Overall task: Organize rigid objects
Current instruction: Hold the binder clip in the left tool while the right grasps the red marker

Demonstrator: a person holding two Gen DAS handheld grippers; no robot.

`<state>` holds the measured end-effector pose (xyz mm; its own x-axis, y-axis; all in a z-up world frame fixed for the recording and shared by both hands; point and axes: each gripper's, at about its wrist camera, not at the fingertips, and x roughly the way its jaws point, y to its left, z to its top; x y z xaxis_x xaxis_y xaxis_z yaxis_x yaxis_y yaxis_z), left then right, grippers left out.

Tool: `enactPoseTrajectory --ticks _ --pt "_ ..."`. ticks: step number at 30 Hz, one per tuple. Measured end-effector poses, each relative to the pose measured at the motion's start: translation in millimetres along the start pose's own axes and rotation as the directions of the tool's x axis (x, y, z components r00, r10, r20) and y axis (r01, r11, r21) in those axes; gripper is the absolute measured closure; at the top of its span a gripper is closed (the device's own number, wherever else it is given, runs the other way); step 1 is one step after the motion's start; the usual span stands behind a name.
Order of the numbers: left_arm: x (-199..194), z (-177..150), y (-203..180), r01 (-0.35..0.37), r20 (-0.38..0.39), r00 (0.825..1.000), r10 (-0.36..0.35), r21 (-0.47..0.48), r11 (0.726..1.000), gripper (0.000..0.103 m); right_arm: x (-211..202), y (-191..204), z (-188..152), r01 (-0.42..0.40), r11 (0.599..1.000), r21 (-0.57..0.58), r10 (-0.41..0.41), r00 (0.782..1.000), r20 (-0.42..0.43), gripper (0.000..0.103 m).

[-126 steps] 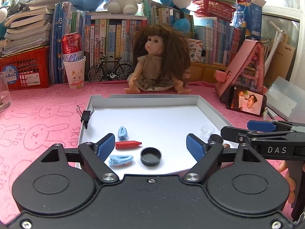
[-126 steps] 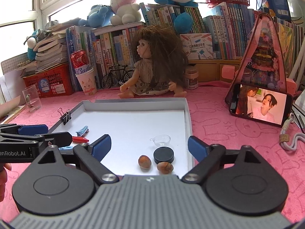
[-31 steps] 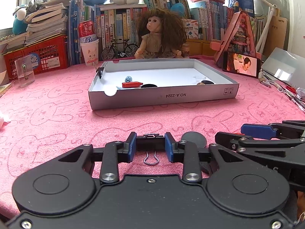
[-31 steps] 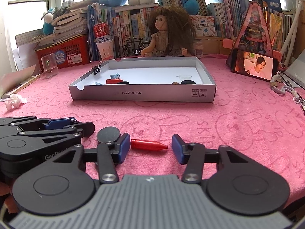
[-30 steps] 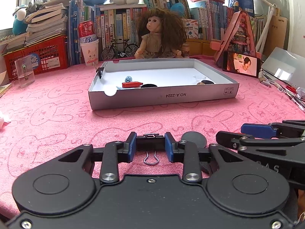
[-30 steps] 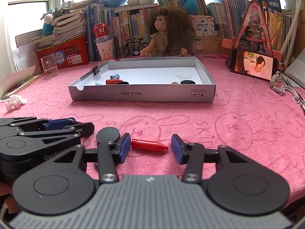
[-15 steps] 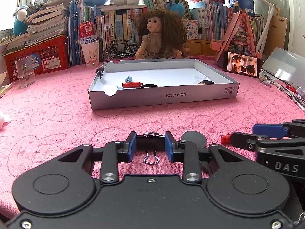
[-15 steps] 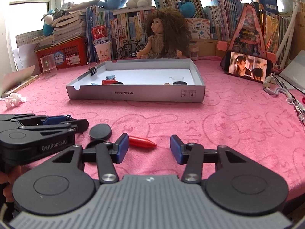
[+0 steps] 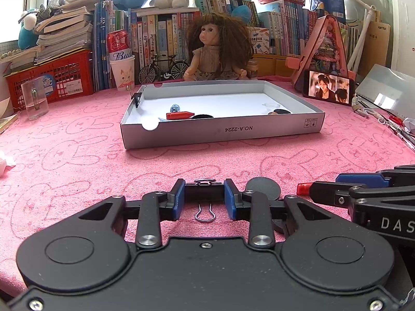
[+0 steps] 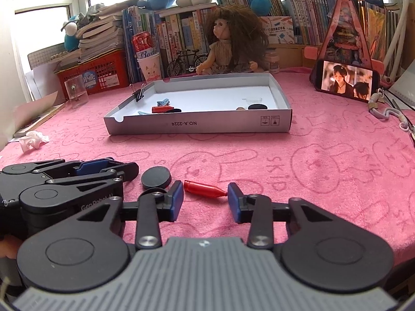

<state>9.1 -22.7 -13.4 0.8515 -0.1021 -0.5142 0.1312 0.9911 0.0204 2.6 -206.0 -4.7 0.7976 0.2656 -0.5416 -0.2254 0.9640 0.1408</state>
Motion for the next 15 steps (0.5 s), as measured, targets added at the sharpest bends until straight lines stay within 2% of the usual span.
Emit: enactPoseTrajectory --ticks 8,15 --pt "-0.2 0.0 0.8 0.003 -0.001 1.000 -0.003 -0.003 1.000 0.073 8.6 -5.5 1.0 0.071 0.996 -0.045 -0.071 0.997 0.010 0.062" --pt "-0.2 0.1 0.9 0.002 -0.001 1.000 -0.002 -0.003 1.000 0.073 2.8 -7.3 -0.3 0.028 0.999 -0.043 -0.028 1.000 -0.006 0.058"
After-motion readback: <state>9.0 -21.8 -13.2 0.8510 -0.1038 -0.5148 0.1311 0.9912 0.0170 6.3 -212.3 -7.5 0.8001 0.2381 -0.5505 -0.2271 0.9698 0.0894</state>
